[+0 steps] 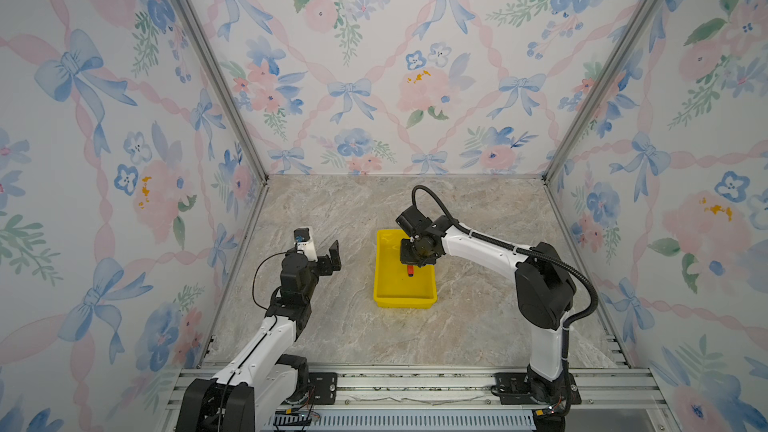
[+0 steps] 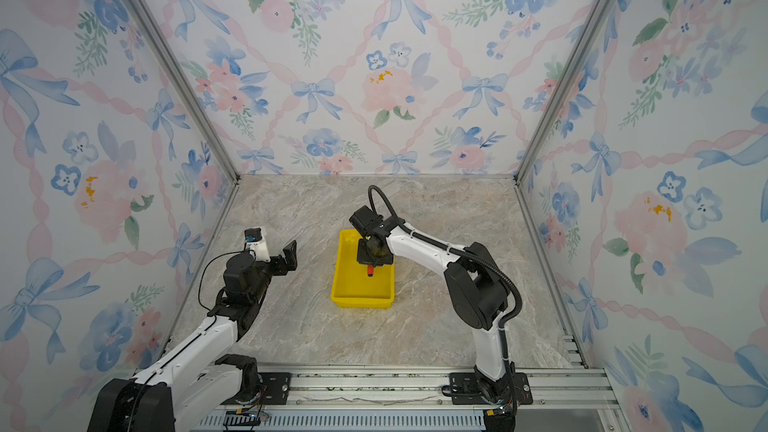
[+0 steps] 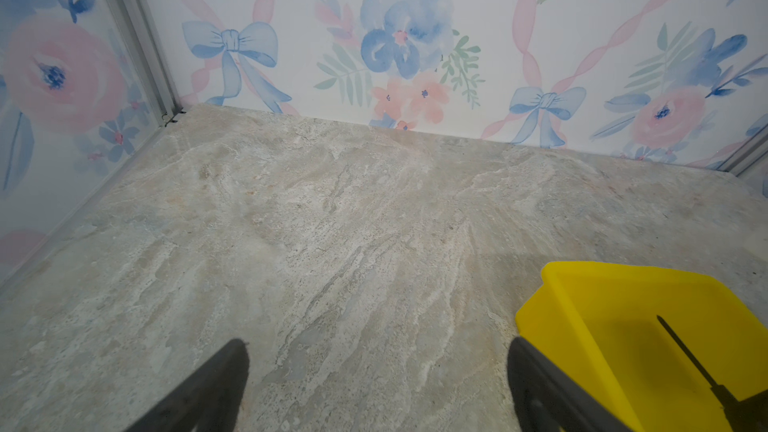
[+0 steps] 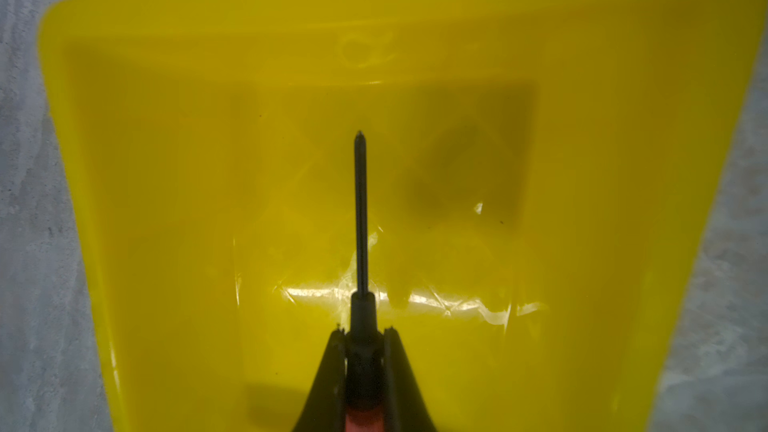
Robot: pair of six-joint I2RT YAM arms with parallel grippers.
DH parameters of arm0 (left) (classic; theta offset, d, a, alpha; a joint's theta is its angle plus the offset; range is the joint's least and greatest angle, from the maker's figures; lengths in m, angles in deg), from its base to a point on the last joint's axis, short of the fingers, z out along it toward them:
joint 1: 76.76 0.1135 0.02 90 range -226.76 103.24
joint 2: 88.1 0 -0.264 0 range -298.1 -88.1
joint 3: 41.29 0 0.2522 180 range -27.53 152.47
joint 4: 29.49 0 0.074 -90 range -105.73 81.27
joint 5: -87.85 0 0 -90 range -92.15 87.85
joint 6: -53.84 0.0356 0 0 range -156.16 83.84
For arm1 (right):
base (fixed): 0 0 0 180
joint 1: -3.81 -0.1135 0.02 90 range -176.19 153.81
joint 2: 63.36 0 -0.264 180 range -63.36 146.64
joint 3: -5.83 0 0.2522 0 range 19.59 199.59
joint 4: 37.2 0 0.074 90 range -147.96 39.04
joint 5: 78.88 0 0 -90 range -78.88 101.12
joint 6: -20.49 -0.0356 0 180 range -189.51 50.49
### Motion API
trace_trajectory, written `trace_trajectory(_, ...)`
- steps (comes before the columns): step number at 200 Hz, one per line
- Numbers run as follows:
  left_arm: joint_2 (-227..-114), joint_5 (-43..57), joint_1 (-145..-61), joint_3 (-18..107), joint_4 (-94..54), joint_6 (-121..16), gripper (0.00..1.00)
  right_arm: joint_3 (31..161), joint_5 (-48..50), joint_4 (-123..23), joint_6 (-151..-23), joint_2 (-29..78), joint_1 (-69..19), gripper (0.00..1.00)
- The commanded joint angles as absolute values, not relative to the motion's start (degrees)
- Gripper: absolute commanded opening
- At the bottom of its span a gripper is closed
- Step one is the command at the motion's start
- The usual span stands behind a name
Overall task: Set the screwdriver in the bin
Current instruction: 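Lift the screwdriver and carry it over the yellow tray with the right gripper, then lower the screwdriver into the tray and open the right gripper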
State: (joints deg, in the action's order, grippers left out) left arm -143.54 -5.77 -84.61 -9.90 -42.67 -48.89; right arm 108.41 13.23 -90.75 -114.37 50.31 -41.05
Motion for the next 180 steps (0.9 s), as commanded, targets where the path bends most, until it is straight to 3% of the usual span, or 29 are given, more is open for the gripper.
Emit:
trace_trajectory(1, -143.3, -6.1, -85.0, -10.1, -43.3, -49.1, 0.97, 106.1, 13.2, -89.3, -116.3, 52.5, -42.0, 0.0)
trace_trajectory(110, -140.3, -8.5, -87.1, -11.0, -41.8, -48.1, 0.97, 106.0, 14.2, -88.2, -115.8, 56.9, -43.1, 0.05)
trace_trajectory(180, -140.2, -8.6, -87.6, -11.2, -41.8, -48.0, 0.97, 106.8, 15.9, -88.4, -114.2, 55.0, -43.5, 0.35)
